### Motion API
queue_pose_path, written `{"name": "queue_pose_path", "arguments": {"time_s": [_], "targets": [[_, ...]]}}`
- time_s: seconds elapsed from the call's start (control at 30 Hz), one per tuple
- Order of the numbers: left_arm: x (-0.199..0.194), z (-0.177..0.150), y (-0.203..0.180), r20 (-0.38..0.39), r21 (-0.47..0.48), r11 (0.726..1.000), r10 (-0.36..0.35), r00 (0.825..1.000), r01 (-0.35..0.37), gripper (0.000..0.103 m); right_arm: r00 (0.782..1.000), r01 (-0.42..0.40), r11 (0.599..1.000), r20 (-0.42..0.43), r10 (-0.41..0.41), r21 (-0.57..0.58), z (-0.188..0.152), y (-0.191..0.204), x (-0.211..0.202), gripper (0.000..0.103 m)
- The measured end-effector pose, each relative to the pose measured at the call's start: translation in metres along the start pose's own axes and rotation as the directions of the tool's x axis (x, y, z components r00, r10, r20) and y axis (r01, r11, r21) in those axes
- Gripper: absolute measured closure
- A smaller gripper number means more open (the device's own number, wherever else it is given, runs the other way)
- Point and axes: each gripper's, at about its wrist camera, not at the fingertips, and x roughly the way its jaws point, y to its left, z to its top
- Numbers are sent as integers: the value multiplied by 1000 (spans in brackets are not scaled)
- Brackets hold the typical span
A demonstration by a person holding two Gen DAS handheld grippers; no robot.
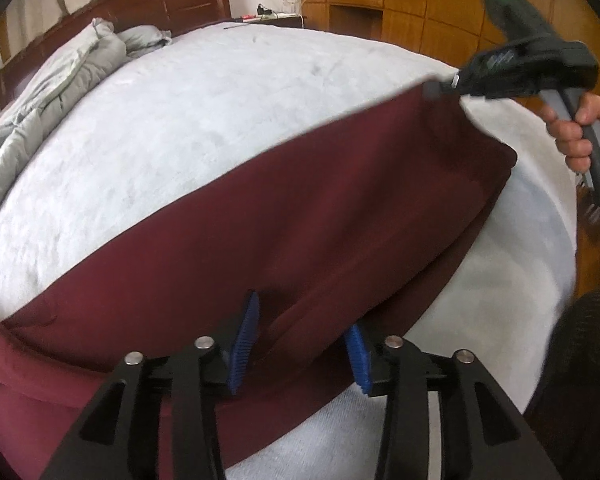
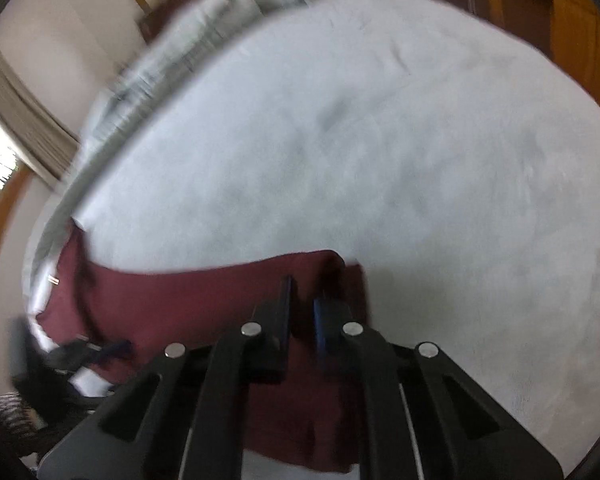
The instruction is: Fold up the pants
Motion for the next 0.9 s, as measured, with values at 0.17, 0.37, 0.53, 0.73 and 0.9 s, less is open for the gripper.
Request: {"name": "queue_pose_path", "arguments": {"time_s": [0.17, 0.37, 0.53, 0.73, 0.9], "targets": [[-4, 3, 0, -8, -5, 1000, -8, 1000, 8, 54, 1000, -25, 998, 19, 24, 61, -1, -2, 2, 76], [-50, -3, 25, 1, -135, 984, -113, 994, 112, 32, 992, 45, 999, 119, -43, -8, -13, 42, -43, 52], [-93, -28, 101, -30, -363, 930, -70, 997, 54, 31, 981, -189, 968, 10, 193, -164, -33, 135, -26, 51], [-112, -48, 203, -112, -572, 815, 33, 993, -92, 32, 911, -409, 855, -194, 364, -320, -47, 246, 29, 38], [-97, -40, 251, -164, -645, 753, 28, 986, -129, 32, 911, -401, 828, -264, 316, -393, -54, 278, 62, 32]]}}
